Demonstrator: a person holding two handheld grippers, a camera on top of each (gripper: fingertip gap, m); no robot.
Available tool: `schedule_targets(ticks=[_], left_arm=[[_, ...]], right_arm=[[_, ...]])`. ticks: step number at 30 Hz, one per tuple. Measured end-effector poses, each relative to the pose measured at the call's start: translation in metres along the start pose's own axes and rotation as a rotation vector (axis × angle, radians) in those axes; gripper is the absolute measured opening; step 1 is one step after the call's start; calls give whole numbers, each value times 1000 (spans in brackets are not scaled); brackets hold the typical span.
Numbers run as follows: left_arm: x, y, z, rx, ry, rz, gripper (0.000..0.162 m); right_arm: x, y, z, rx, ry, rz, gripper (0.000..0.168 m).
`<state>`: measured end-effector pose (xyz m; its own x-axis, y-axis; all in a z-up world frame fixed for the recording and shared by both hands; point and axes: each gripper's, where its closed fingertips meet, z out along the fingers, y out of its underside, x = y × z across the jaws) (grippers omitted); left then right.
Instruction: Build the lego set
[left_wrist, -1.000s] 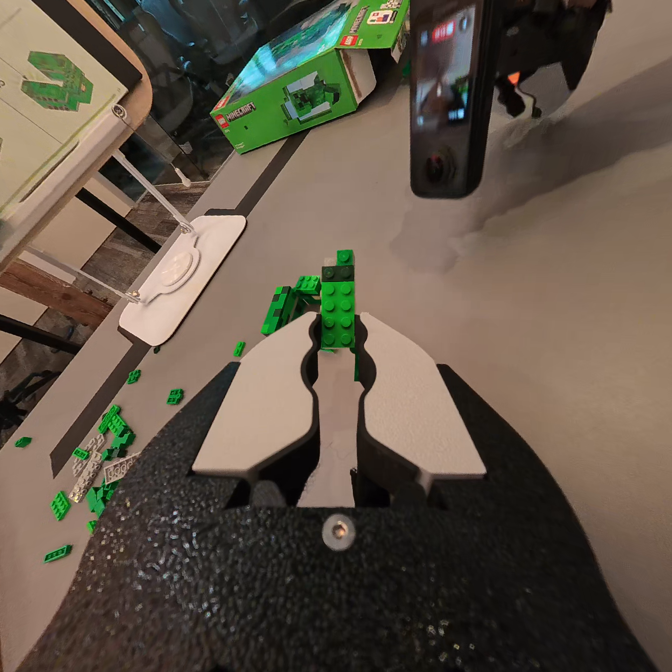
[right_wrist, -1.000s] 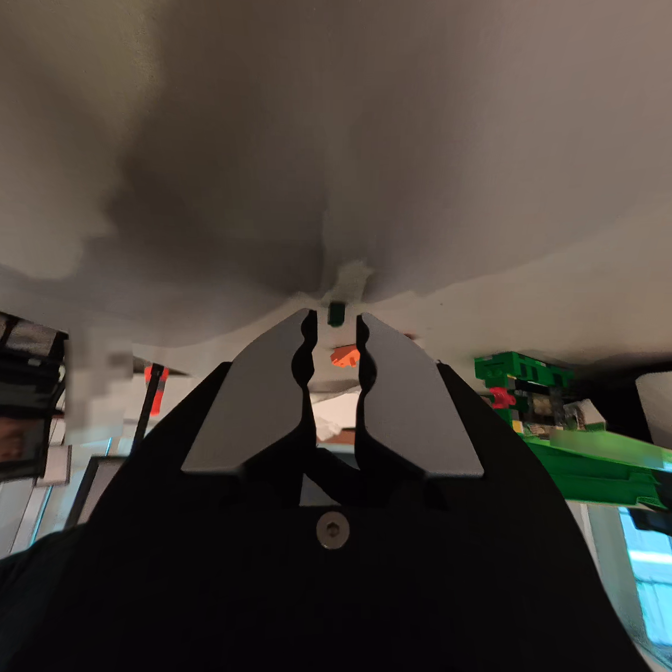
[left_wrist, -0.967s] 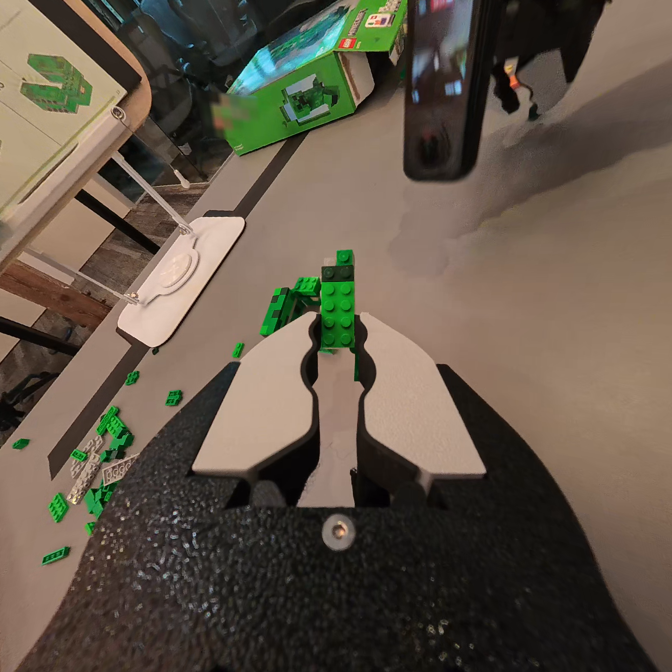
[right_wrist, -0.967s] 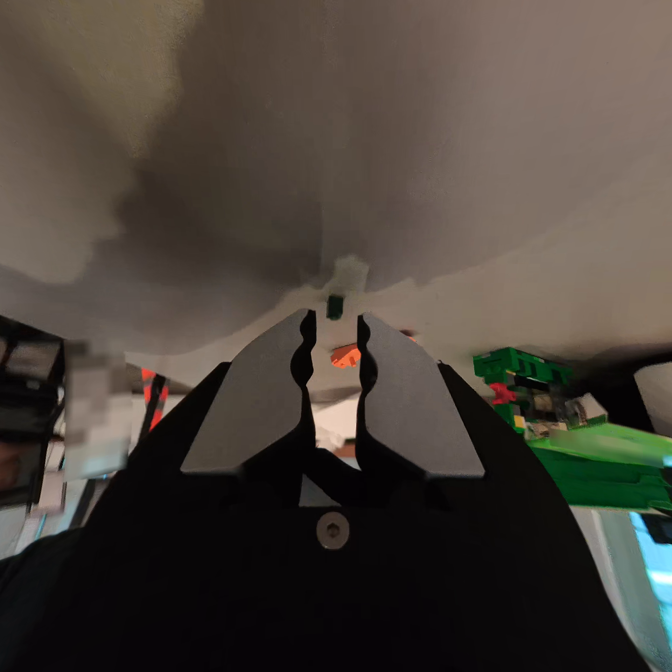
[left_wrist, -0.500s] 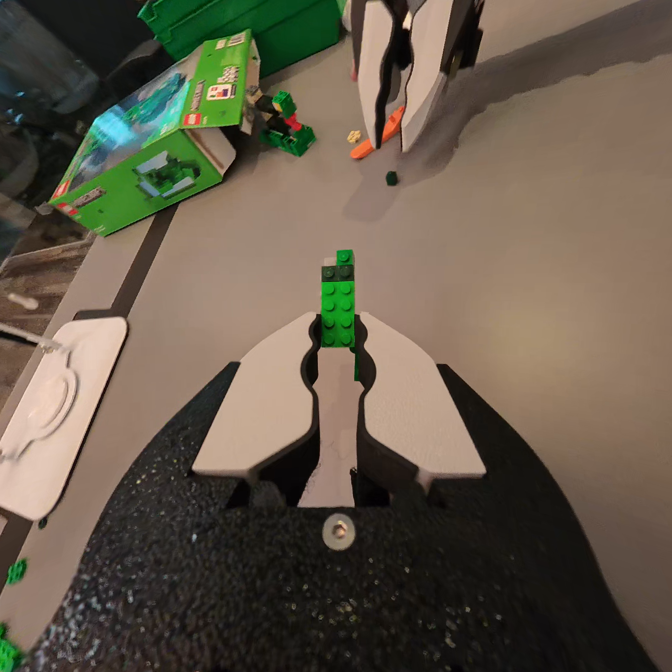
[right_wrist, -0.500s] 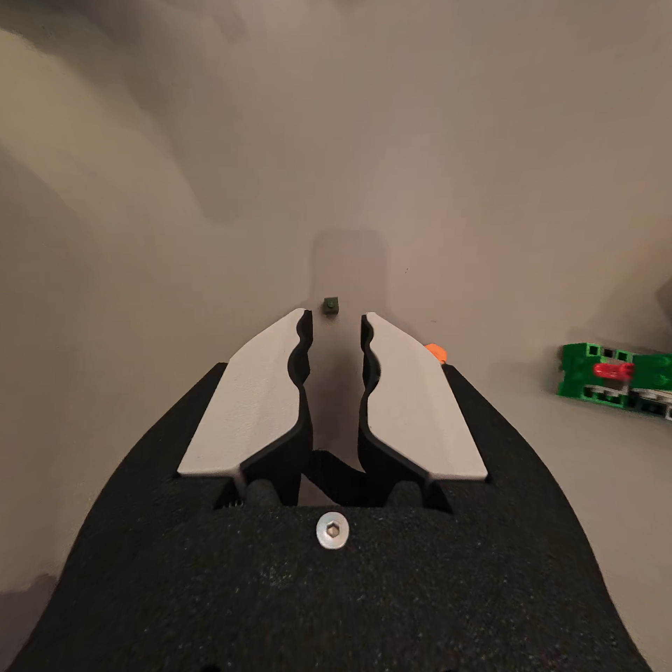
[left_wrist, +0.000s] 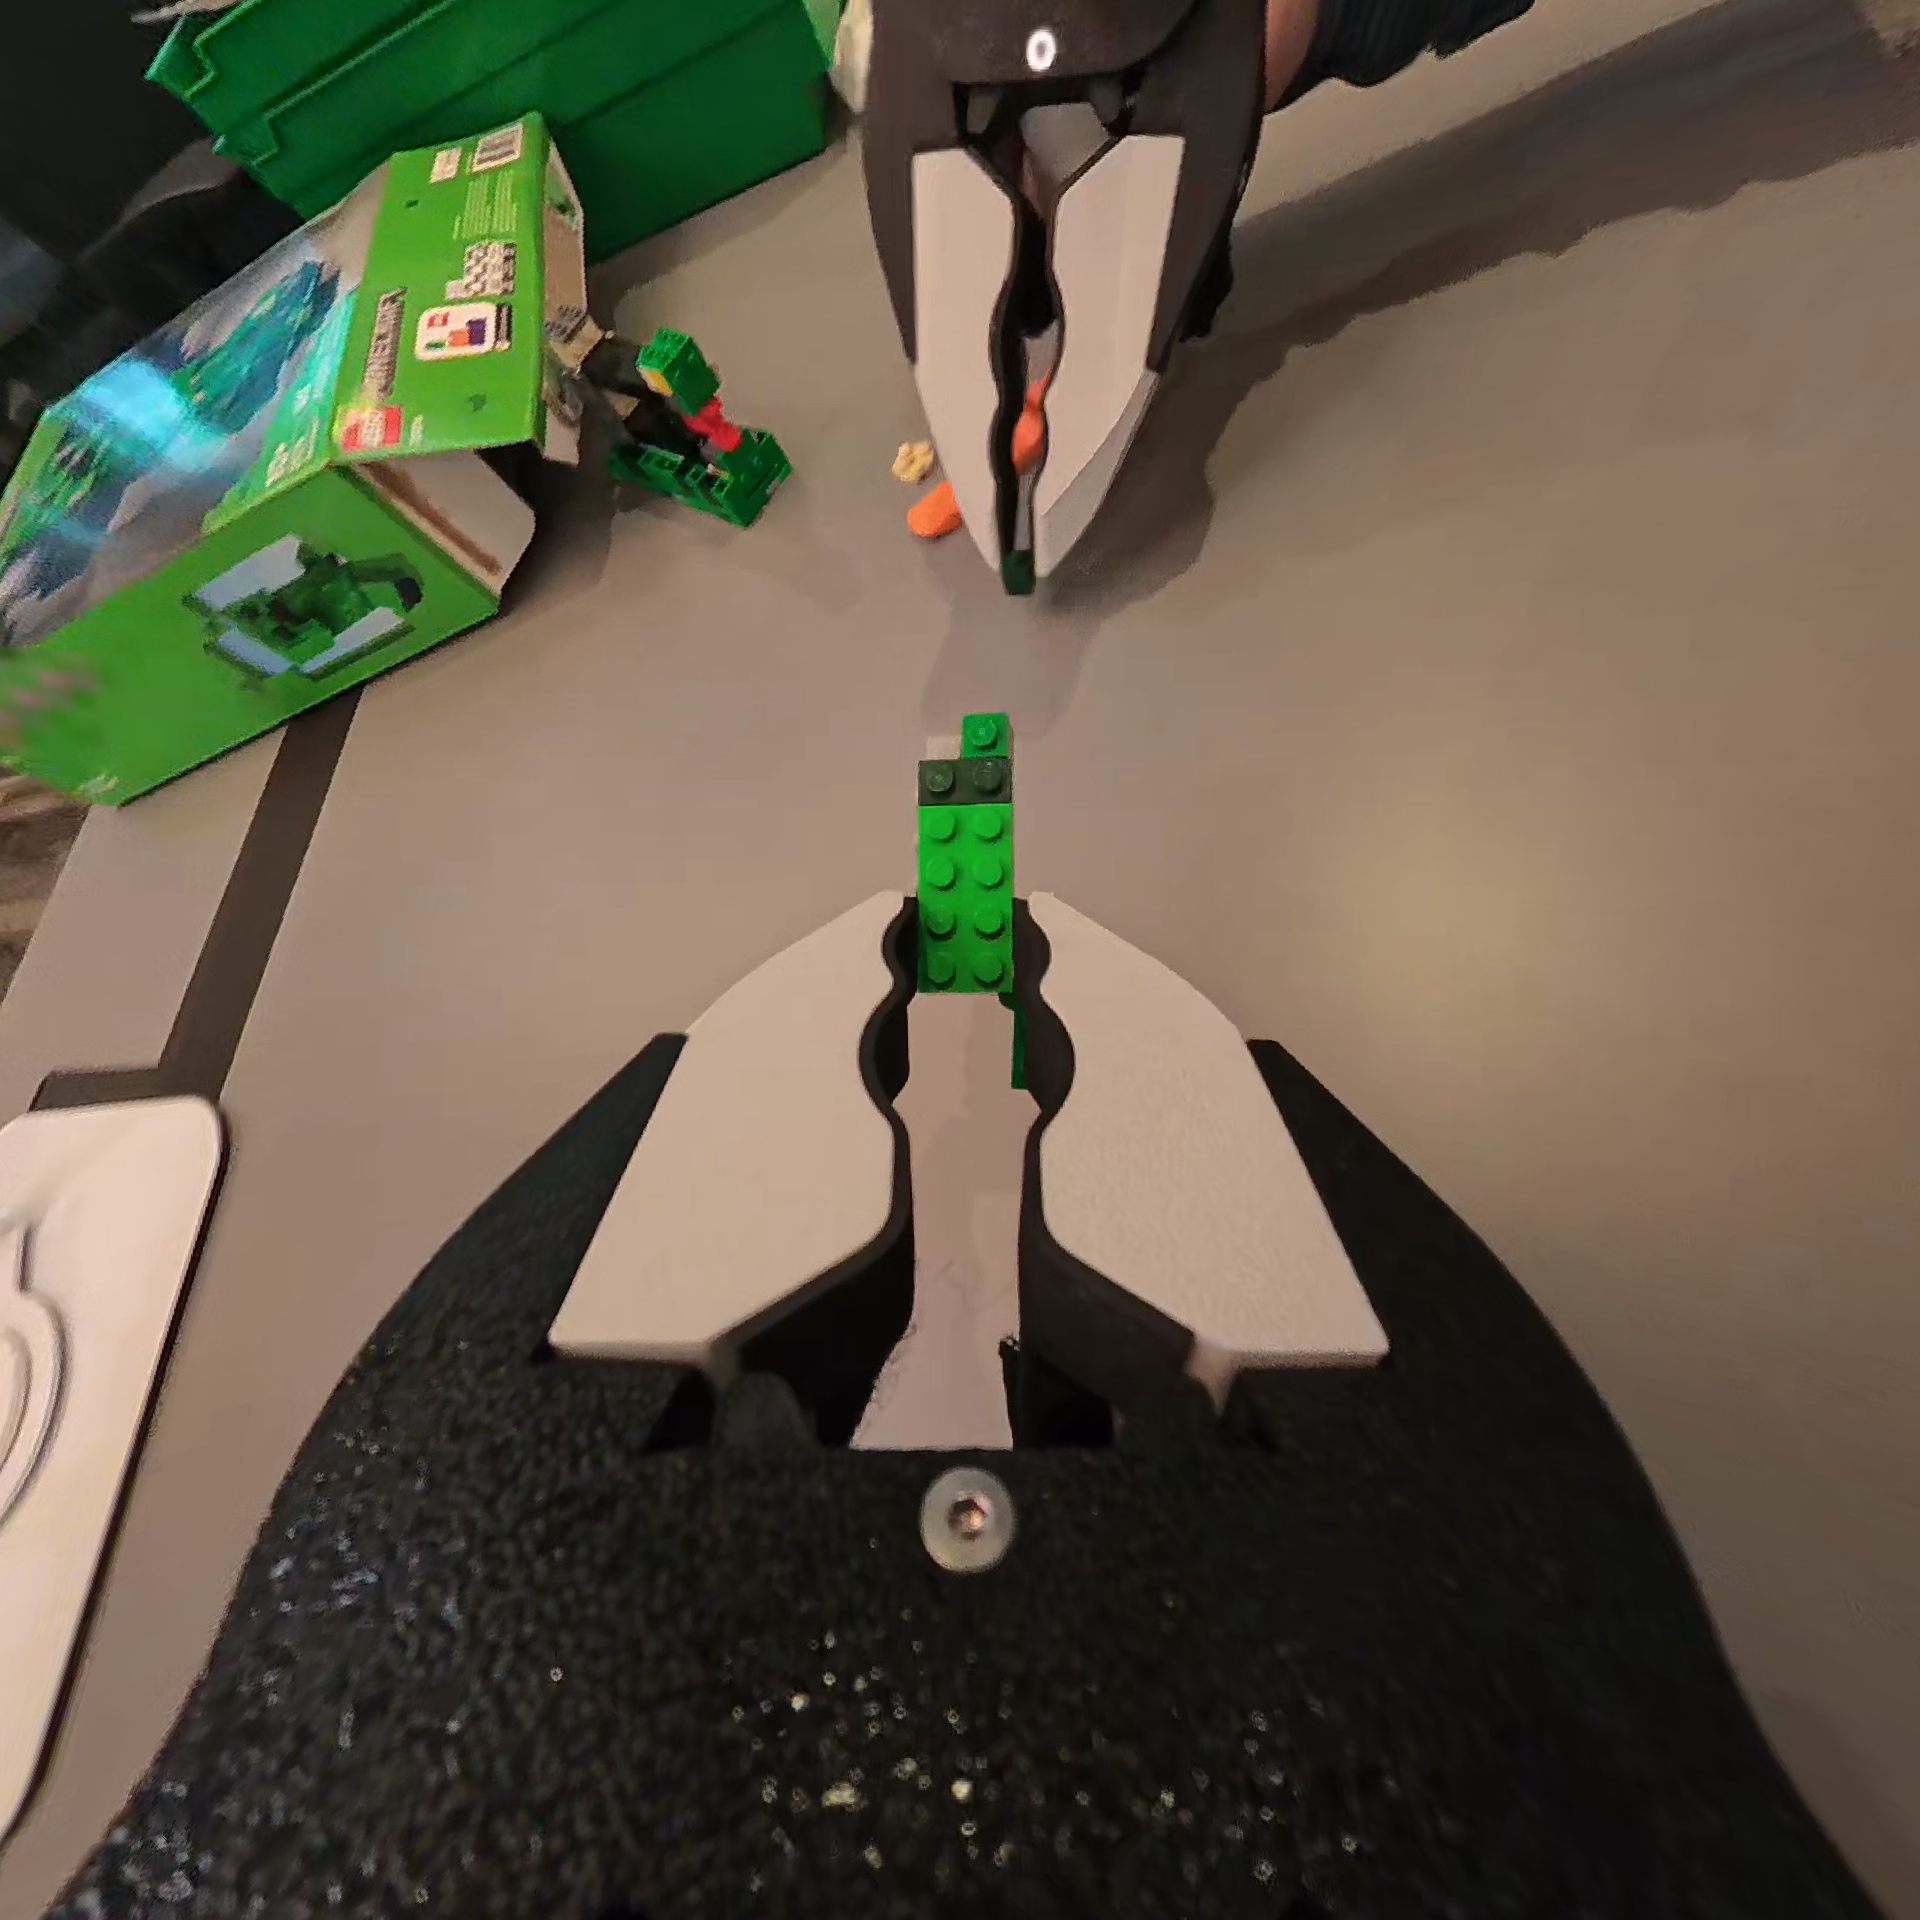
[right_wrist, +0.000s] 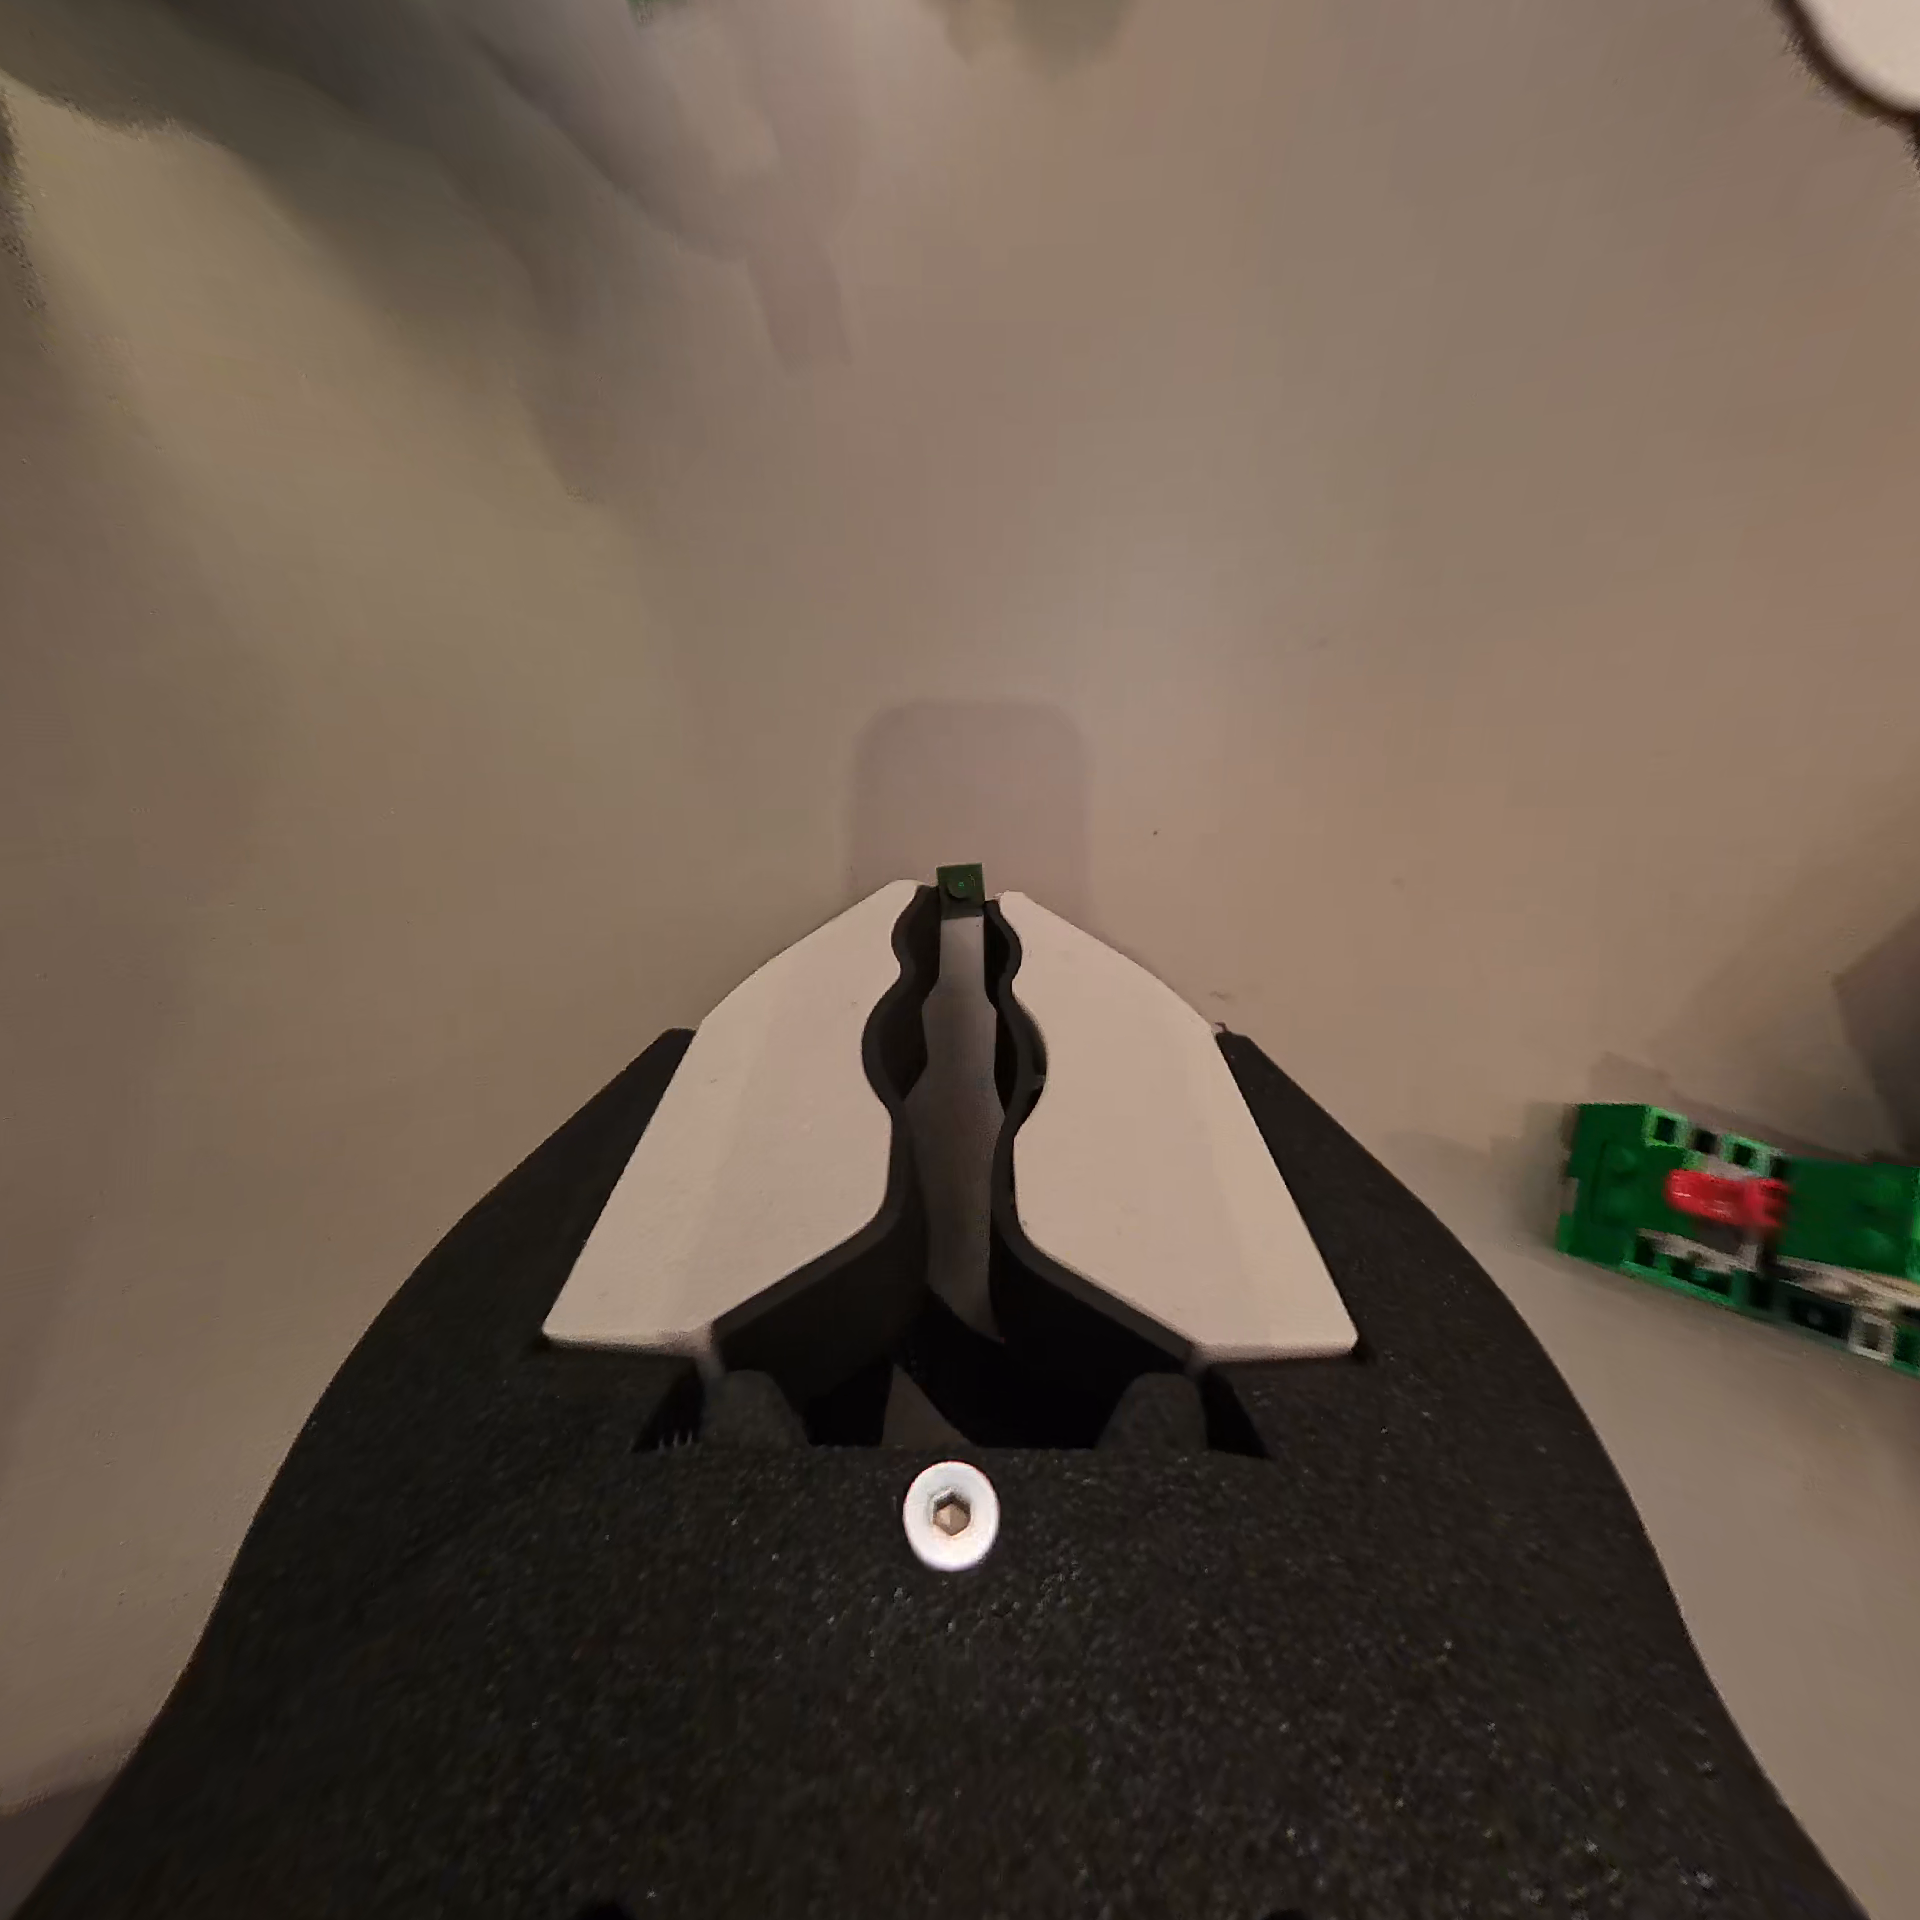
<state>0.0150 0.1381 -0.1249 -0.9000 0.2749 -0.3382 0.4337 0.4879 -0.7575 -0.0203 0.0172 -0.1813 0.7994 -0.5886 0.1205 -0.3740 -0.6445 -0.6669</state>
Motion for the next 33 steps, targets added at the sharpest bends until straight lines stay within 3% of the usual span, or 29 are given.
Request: schedule_targets(ticks=[8, 18, 22, 33], left_arm=[[0, -41, 69, 23, 85, 139, 16], [-15, -67, 133, 122, -20, 210, 16], [-9, -69, 145, 119, -16, 235, 16], [-3, -75, 148, 149, 16, 211, 16]], right_arm=[[18, -42, -56, 116, 102, -103, 8], [29, -18, -80, -133, 158, -224, 8], [29, 1, -74, -258, 159, -241, 8], [25, 9, -70, -330, 127, -232, 8]])
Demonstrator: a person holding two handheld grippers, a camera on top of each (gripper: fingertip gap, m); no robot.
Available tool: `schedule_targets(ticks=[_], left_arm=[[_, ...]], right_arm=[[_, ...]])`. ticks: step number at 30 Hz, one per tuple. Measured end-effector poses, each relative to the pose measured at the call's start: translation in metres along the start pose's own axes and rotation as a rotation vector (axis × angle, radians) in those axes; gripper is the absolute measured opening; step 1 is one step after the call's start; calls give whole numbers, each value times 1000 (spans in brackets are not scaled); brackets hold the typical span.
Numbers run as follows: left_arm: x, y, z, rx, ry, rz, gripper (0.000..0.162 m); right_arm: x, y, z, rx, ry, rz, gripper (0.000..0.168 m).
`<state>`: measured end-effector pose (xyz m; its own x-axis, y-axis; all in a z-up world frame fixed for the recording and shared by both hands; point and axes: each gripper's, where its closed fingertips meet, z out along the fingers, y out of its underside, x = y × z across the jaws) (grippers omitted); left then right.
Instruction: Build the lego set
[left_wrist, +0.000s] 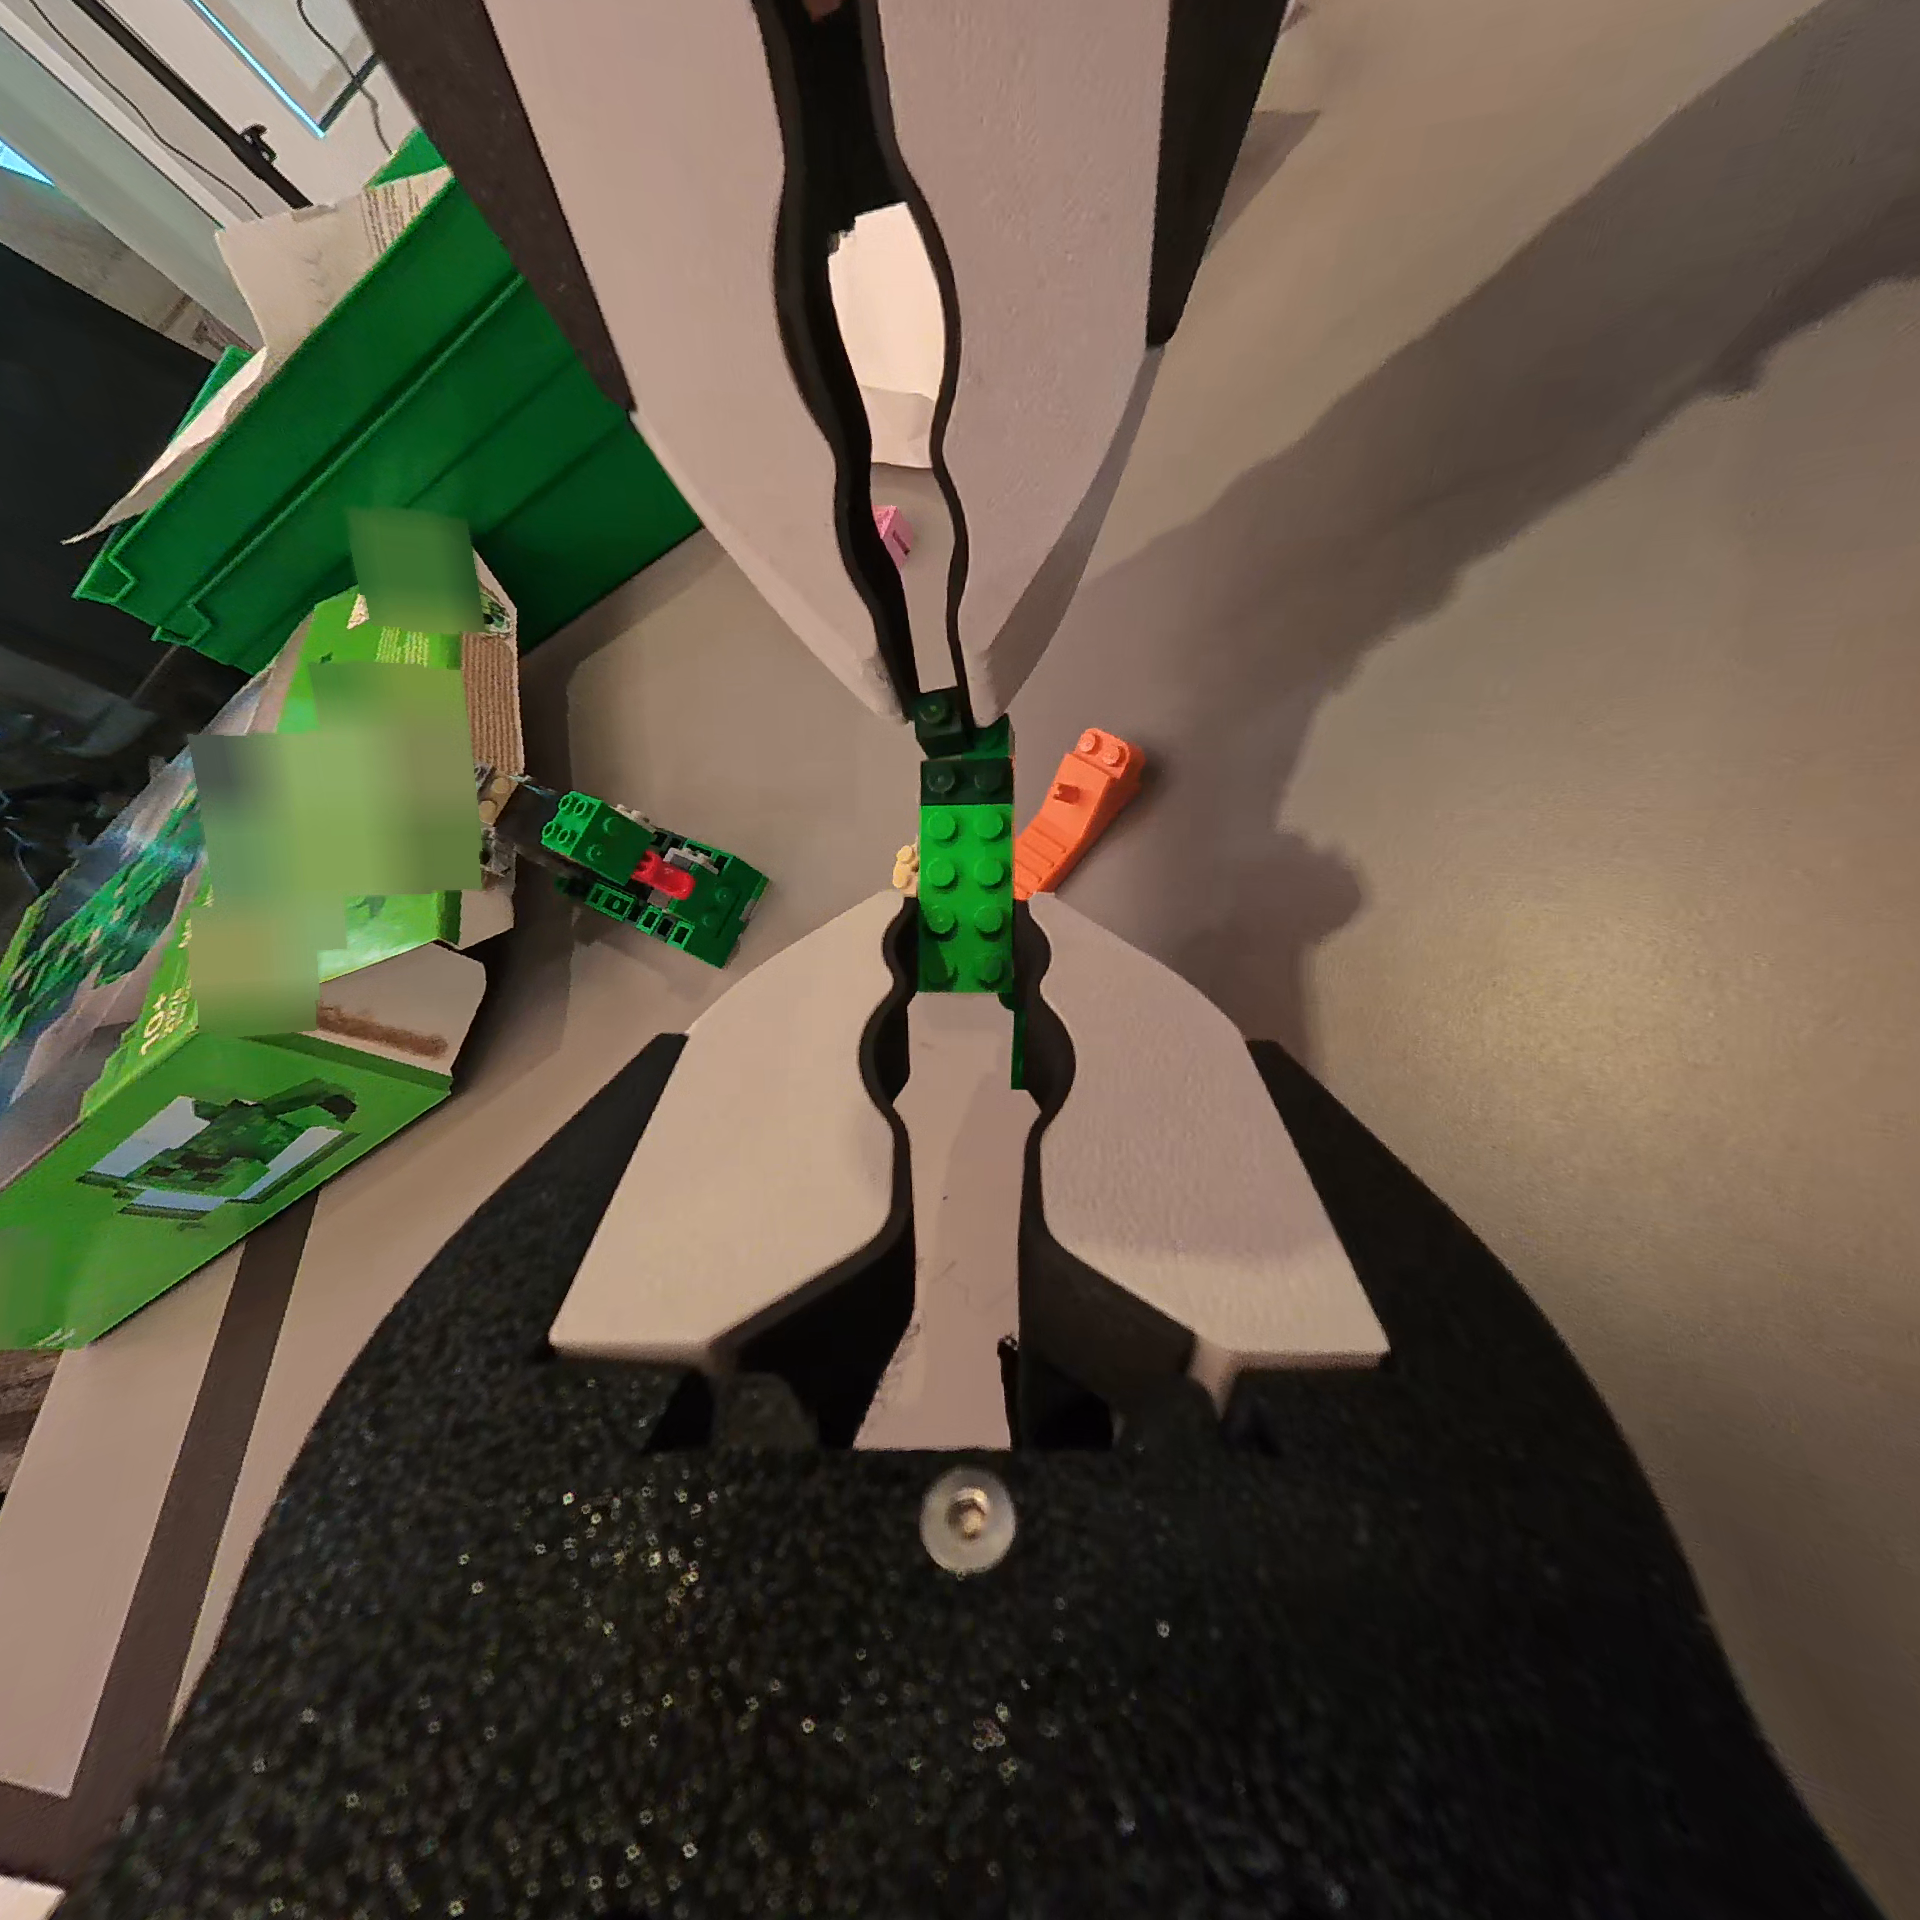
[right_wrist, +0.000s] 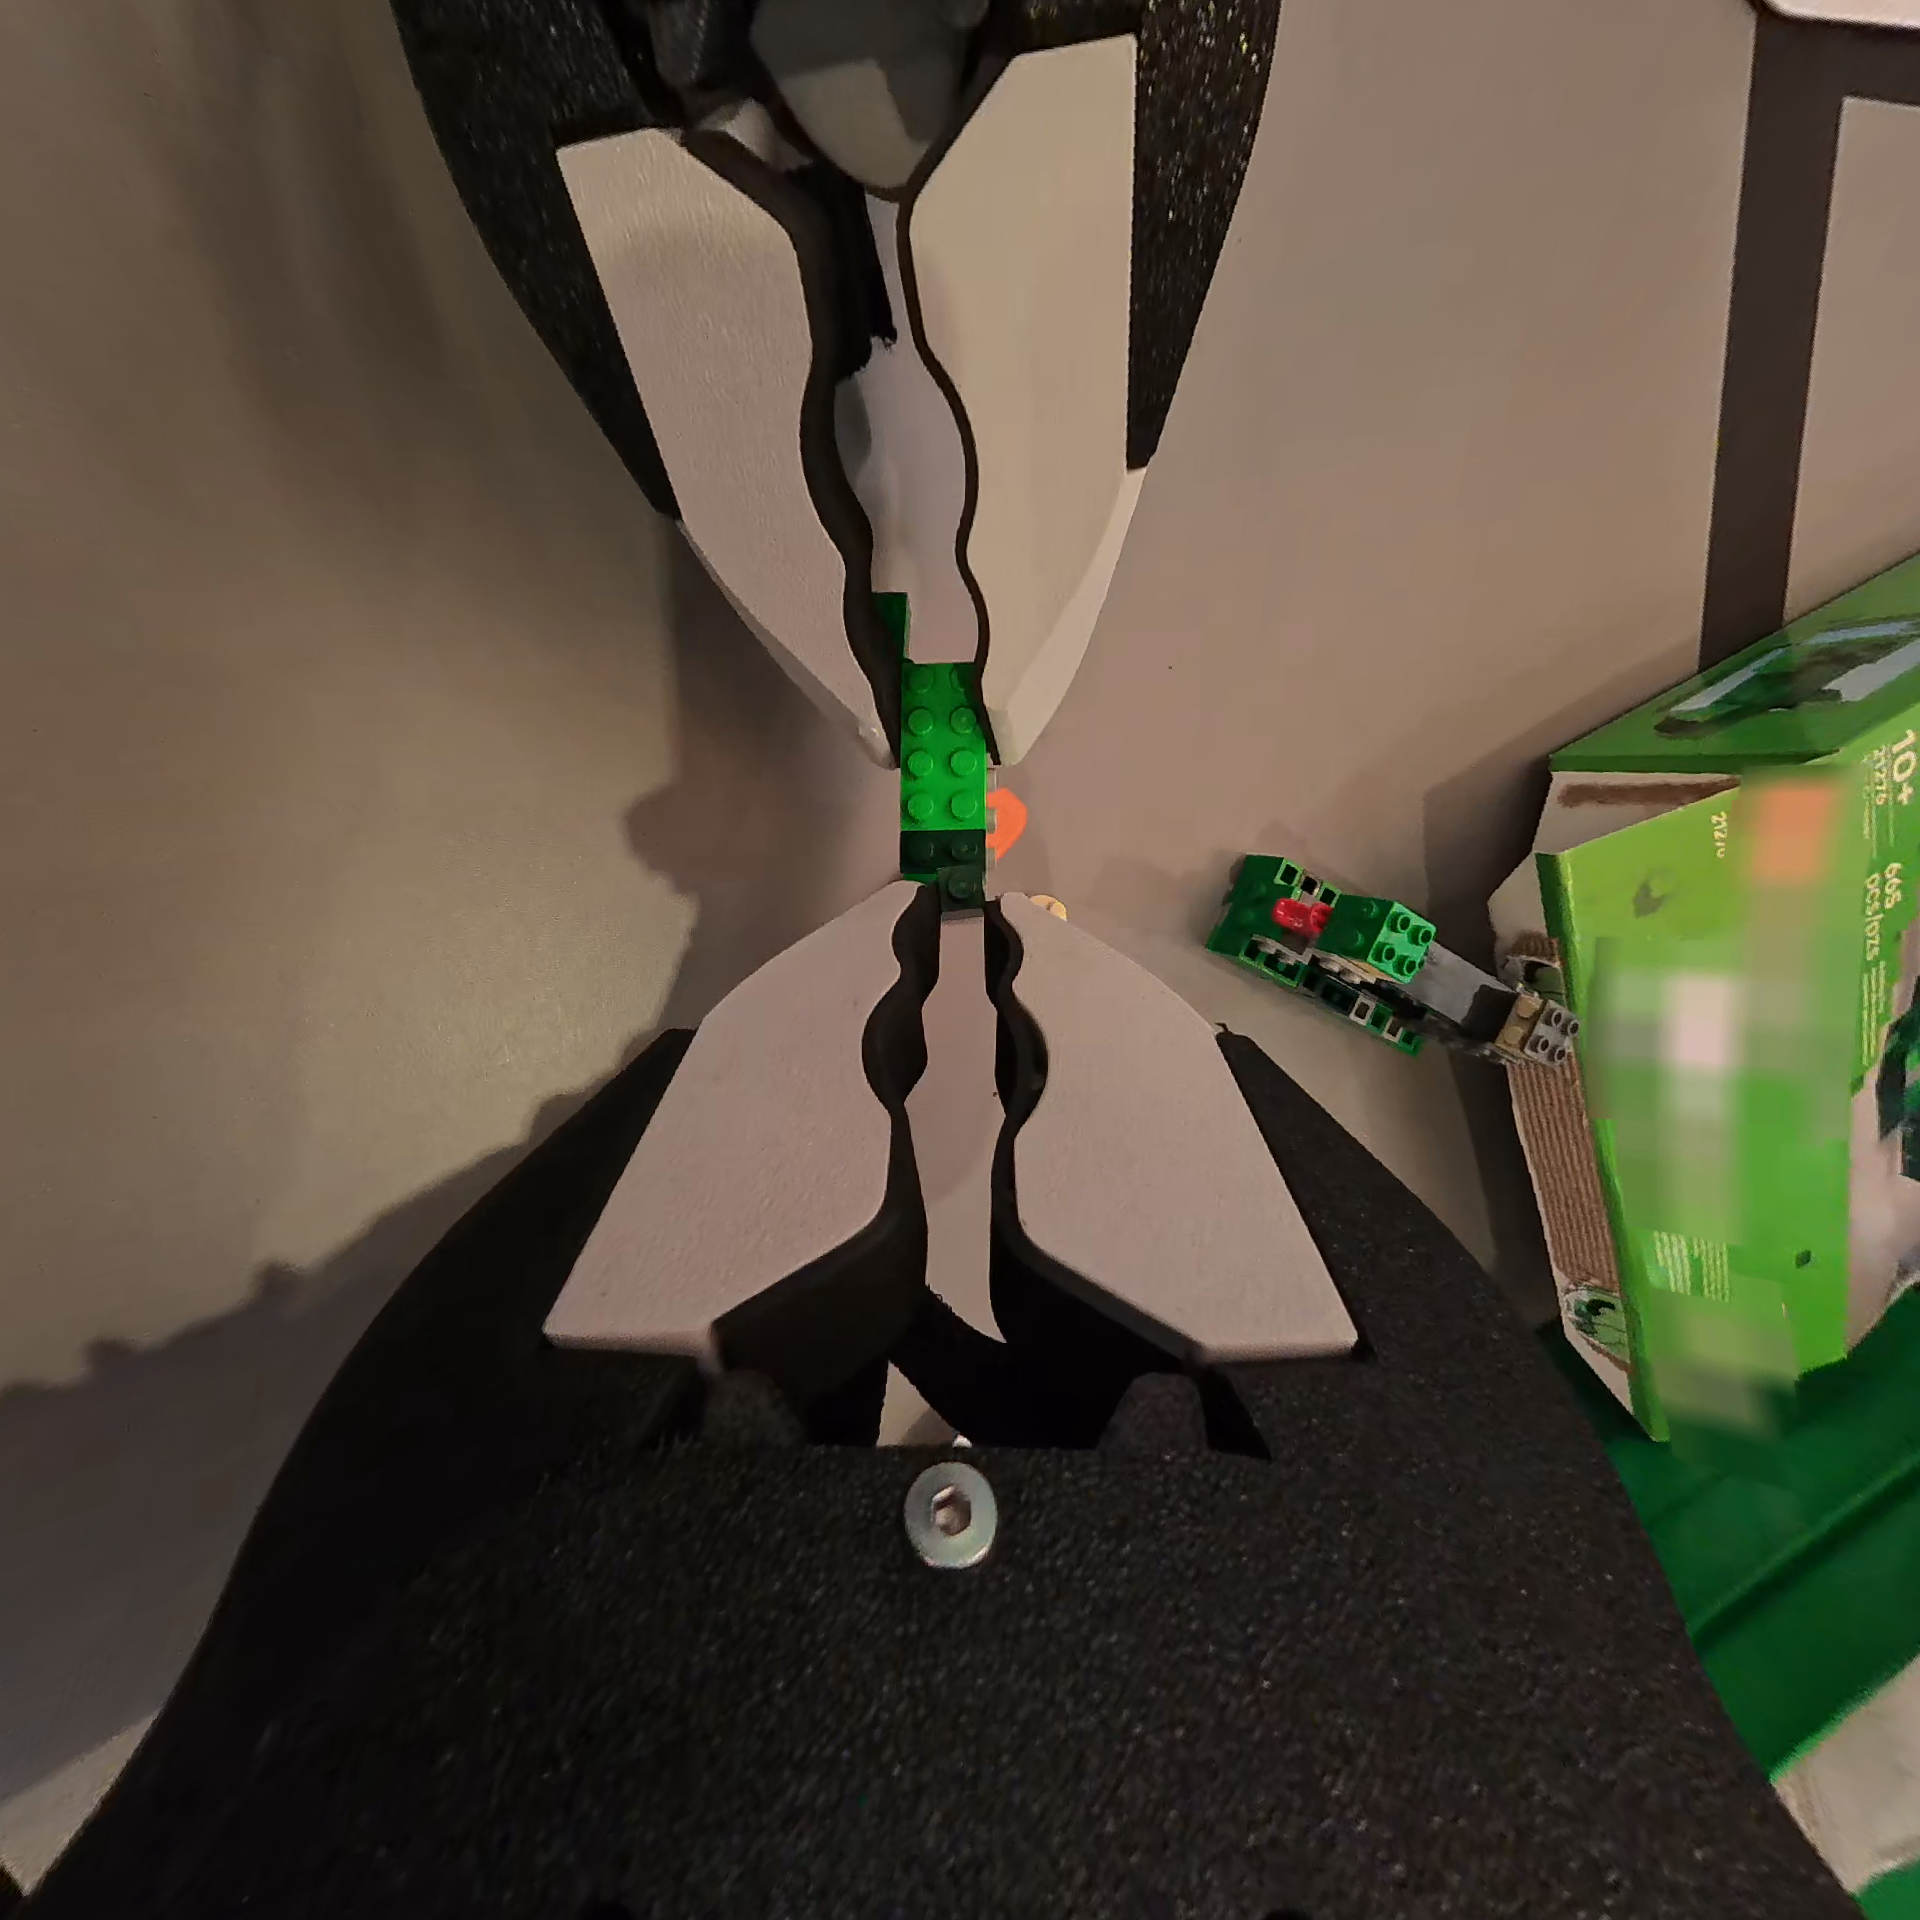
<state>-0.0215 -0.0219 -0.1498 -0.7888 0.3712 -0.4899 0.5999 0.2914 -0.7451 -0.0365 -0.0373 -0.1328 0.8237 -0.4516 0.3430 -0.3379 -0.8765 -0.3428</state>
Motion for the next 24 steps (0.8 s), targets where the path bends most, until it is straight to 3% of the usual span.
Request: schedule_targets(ticks=[12, 24], left_arm=[[-1, -3, -5, 18, -19, -8, 16], [0, -4, -7, 22, -20, 23, 16]], right_arm=[[4, 0, -6, -82, -7, -2, 8], [-1, -7, -8, -34, -105, 79, 8]])
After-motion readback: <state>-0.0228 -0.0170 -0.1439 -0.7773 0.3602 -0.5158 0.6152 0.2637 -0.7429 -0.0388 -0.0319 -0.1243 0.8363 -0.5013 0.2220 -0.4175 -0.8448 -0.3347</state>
